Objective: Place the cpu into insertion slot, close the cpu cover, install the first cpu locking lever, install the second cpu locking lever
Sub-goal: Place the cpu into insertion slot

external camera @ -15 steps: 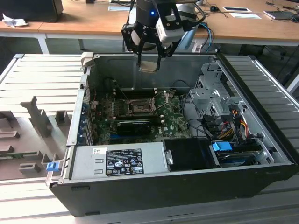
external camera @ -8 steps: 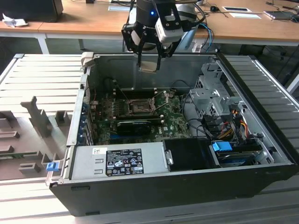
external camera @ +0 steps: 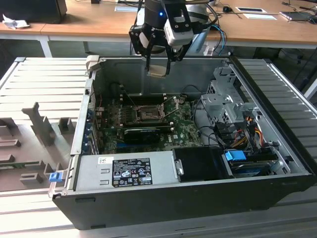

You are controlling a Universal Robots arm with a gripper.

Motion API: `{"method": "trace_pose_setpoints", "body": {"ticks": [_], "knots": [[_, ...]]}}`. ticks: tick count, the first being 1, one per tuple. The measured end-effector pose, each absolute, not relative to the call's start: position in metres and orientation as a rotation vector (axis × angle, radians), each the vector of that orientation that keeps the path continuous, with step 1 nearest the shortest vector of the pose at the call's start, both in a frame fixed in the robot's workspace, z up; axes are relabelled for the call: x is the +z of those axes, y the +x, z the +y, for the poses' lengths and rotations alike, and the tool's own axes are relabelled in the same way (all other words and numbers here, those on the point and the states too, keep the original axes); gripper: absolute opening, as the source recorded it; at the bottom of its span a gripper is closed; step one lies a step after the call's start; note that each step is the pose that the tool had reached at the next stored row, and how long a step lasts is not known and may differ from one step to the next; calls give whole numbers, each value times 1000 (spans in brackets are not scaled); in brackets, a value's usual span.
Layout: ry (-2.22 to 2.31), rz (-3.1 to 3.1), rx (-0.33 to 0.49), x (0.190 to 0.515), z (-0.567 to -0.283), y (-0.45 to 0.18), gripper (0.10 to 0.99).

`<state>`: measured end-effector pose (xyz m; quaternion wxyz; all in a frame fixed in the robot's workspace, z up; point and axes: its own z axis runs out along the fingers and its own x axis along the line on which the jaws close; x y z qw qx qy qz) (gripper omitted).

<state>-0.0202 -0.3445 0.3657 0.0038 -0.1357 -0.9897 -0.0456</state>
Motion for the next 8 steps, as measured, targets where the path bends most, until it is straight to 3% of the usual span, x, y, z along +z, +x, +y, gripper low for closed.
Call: {"method": "trace_pose_setpoints", "body": {"ticks": [8], "knots": [[-455,-3098,-143,366,-344,-20,529]]}}
